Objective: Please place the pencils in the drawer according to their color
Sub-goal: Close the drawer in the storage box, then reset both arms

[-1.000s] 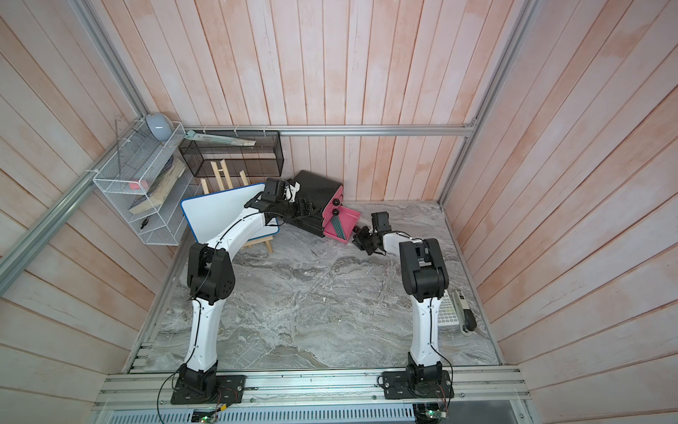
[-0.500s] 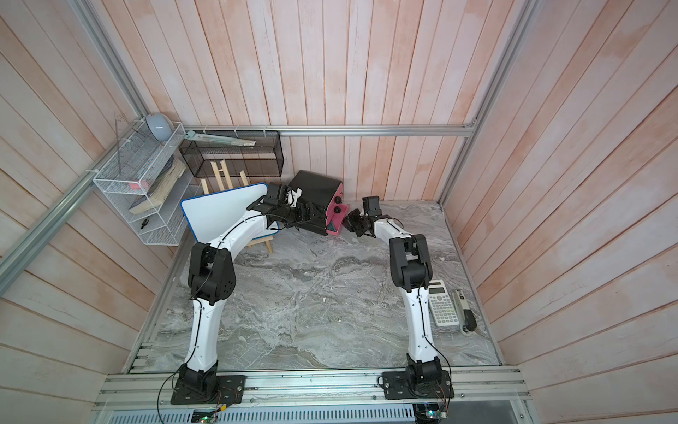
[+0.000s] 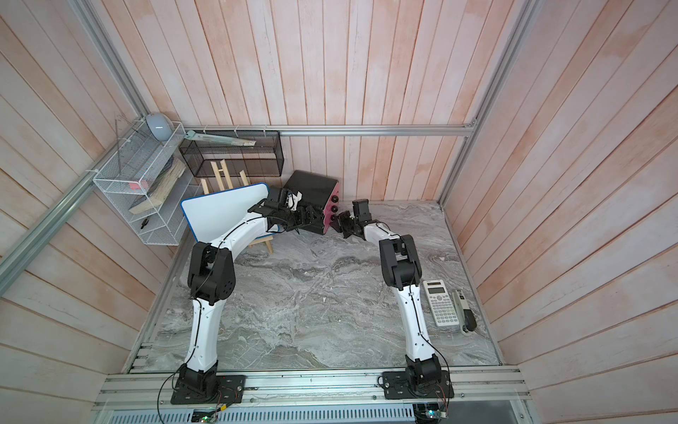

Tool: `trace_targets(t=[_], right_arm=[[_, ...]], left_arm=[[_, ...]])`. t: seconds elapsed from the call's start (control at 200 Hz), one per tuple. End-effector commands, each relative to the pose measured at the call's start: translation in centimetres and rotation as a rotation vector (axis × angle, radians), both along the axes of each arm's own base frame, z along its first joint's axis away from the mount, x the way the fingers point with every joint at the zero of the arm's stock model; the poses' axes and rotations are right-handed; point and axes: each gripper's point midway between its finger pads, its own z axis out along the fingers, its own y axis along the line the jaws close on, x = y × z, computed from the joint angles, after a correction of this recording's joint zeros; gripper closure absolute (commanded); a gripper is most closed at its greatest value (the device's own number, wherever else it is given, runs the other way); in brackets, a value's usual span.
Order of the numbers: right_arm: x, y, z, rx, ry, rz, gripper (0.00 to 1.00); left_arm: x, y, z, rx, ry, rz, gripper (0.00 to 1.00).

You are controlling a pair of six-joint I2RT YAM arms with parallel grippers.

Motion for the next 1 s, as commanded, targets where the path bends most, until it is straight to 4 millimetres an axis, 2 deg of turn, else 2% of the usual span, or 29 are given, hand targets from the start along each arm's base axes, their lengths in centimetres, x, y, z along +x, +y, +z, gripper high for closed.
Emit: trace_targets(t=[0.0,0.07,0.13,0.29,0.405,0.51,0.535,0.55,0.57,0.645,0.705,0.745,0.75,0.755,0.79,0.805,0.88,0.885,0.89,0.95,0.995], right_arm=[[-0.6,-0.5,5.8,0.111,-0.113,-0.042,1.00],[-1.8,-2.1,7.9,0.118,-0.164,-0.058,1.00],[-3.2,-3.6,9.6,0.115,-0.208,-0.065,0.93],[-6.5,-8.6,13.5,0.040,-0.311,-0.067,0.58],[-8.7,-13.1,15.5,-0.091,-0.378,-0.077,0.37],[-10.3,-17.5,17.4,-0.255,-0.459,-0.094,0.21],[-10.7,-18.4,17.8,-0.292,-0.479,-0.092,0.14],[-11.0,-18.9,18.1,-0.317,-0.494,-0.093,0.06],[-11.3,-19.6,18.4,-0.349,-0.506,-0.093,0.02],[-12.4,-22.4,19.4,-0.504,-0.552,-0.106,0.02],[-13.2,-25.0,19.7,-0.693,-0.570,-0.146,0.02],[-13.9,-26.7,19.9,-0.812,-0.581,-0.186,0.02],[-14.0,-26.9,19.8,-0.826,-0.580,-0.189,0.02],[-14.1,-27.1,19.7,-0.841,-0.581,-0.194,0.02],[-14.7,-28.6,19.4,-0.934,-0.585,-0.237,0.02],[-14.9,-29.3,19.3,-0.971,-0.586,-0.265,0.02],[-16.4,-32.0,18.4,-1.116,-0.628,-0.377,0.02],[-16.4,-32.1,18.4,-1.124,-0.633,-0.386,0.02],[-16.5,-32.2,18.4,-1.132,-0.638,-0.394,0.02],[-17.4,-33.8,17.8,-1.212,-0.679,-0.478,0.02],[-17.9,-34.3,16.8,-1.269,-0.697,-0.486,0.02]], left_arm=[[-0.8,0.2,1.6,-0.006,-0.015,0.000,0.00],[-0.8,0.3,2.8,-0.014,-0.040,-0.001,0.00],[-1.0,0.2,4.4,-0.029,-0.068,-0.010,0.00],[-2.5,-0.4,9.3,-0.047,-0.160,-0.059,0.01],[-5.1,-1.0,12.7,-0.043,-0.234,-0.094,0.00],[-7.4,-0.4,14.9,-0.003,-0.295,-0.077,0.00],[-7.9,0.0,15.3,0.014,-0.308,-0.064,0.00],[-8.1,0.2,15.2,0.028,-0.312,-0.054,0.00],[-8.6,0.7,15.6,0.044,-0.327,-0.037,0.00],[-9.7,3.2,16.3,0.110,-0.383,0.049,0.00],[-10.7,5.9,15.9,0.172,-0.439,0.147,0.01],[-11.6,7.8,16.4,0.199,-0.512,0.213,0.00],[-11.7,8.0,16.0,0.208,-0.511,0.219,0.00],[-11.8,8.2,16.6,0.202,-0.531,0.226,0.00],[-12.6,10.0,17.2,0.231,-0.607,0.290,0.00],[-12.9,10.8,16.6,0.253,-0.622,0.314,0.00],[-14.8,14.4,17.0,0.330,-0.772,0.427,0.00],[-14.8,14.5,16.5,0.346,-0.771,0.424,0.00],[-15.0,14.9,17.0,0.342,-0.785,0.440,0.00],[-15.8,17.6,16.6,0.423,-0.859,0.517,0.00],[-16.1,19.7,15.5,0.464,-0.865,0.562,0.00]])
